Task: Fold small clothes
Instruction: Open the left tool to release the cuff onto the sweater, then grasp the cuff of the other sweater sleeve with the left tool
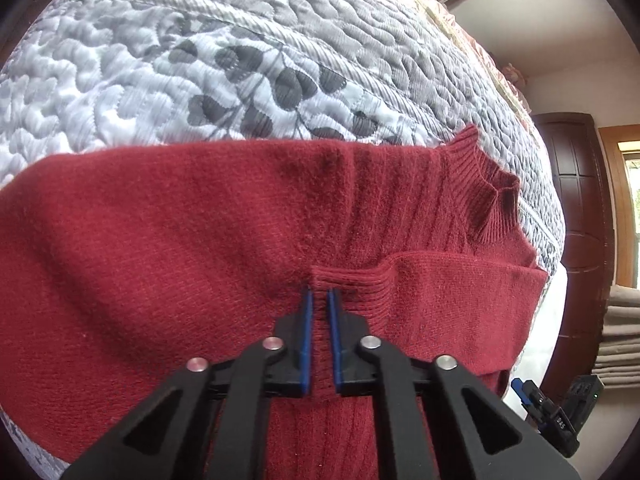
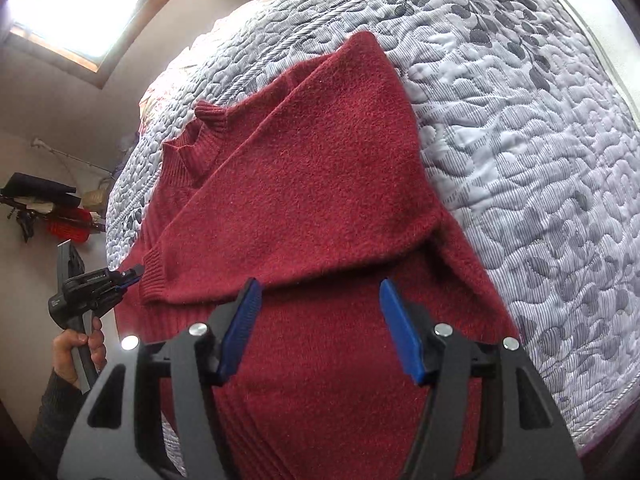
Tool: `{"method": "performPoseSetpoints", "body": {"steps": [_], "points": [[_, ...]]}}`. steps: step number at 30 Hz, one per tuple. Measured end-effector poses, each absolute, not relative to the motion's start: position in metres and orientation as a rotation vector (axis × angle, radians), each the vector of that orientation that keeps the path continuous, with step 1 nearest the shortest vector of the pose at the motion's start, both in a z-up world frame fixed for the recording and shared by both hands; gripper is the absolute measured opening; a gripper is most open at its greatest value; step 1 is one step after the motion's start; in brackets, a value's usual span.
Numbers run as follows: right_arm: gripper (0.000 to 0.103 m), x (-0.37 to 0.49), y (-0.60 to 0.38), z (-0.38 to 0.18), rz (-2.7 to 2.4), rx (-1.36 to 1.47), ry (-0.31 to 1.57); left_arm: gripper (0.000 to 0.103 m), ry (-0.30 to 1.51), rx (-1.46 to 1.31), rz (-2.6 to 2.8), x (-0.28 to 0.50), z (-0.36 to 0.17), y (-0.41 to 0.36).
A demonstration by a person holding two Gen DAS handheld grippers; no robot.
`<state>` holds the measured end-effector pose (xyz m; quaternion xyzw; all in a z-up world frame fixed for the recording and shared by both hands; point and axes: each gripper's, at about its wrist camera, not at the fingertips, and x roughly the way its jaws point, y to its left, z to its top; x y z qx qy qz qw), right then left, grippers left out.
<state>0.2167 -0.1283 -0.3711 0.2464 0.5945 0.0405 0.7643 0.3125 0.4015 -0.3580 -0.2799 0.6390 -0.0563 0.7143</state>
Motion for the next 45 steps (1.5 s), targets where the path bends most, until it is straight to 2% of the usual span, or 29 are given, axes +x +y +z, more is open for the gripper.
{"method": "performPoseSetpoints", "body": {"steps": [11, 17, 18, 19, 24, 26, 28, 40, 41, 42, 43, 44, 45], "points": [[0.062, 0.218, -0.125, -0.376, 0.094, 0.532, 1.299, 0.0, 1.308, -0.719, -0.01, 0.296, -0.353, 0.433], [0.063, 0.216, -0.132, -0.38, 0.077, 0.538, 1.304, 0.0, 1.339, -0.766, -0.127, 0.298, -0.357, 0.424], [0.063, 0.216, -0.133, -0.379, 0.074, 0.54, 1.301, 0.002, 1.349, -0.764, -0.141, 0.299, -0.357, 0.42], [0.063, 0.216, -0.133, -0.379, 0.074, 0.541, 1.301, 0.011, 1.349, -0.756, -0.144, 0.3, -0.357, 0.417], [0.063, 0.213, -0.13, -0.379, 0.081, 0.533, 1.31, 0.03, 1.361, -0.752, -0.145, 0.311, -0.364, 0.409], [0.063, 0.213, -0.129, -0.38, 0.078, 0.537, 1.313, 0.03, 1.383, -0.734, -0.143, 0.314, -0.368, 0.405], [0.063, 0.212, -0.129, -0.379, 0.078, 0.538, 1.312, 0.002, 1.403, -0.686, -0.133, 0.316, -0.369, 0.402], [0.064, 0.214, -0.122, -0.382, 0.082, 0.53, 1.318, 0.0, 1.331, -0.682, -0.076, 0.301, -0.351, 0.418], [0.065, 0.215, -0.12, -0.38, 0.089, 0.513, 1.317, 0.002, 1.307, -0.709, -0.077, 0.296, -0.344, 0.421], [0.065, 0.216, -0.117, -0.378, 0.101, 0.496, 1.321, 0.026, 1.279, -0.751, -0.064, 0.287, -0.337, 0.429], [0.066, 0.217, -0.113, -0.377, 0.118, 0.482, 1.329, 0.07, 1.249, -0.797, -0.037, 0.276, -0.328, 0.44], [0.066, 0.218, -0.109, -0.377, 0.129, 0.475, 1.333, 0.084, 1.199, -0.838, 0.006, 0.261, -0.318, 0.453], [0.066, 0.219, -0.104, -0.377, 0.137, 0.47, 1.337, 0.088, 1.132, -0.873, 0.056, 0.243, -0.307, 0.468]]}}
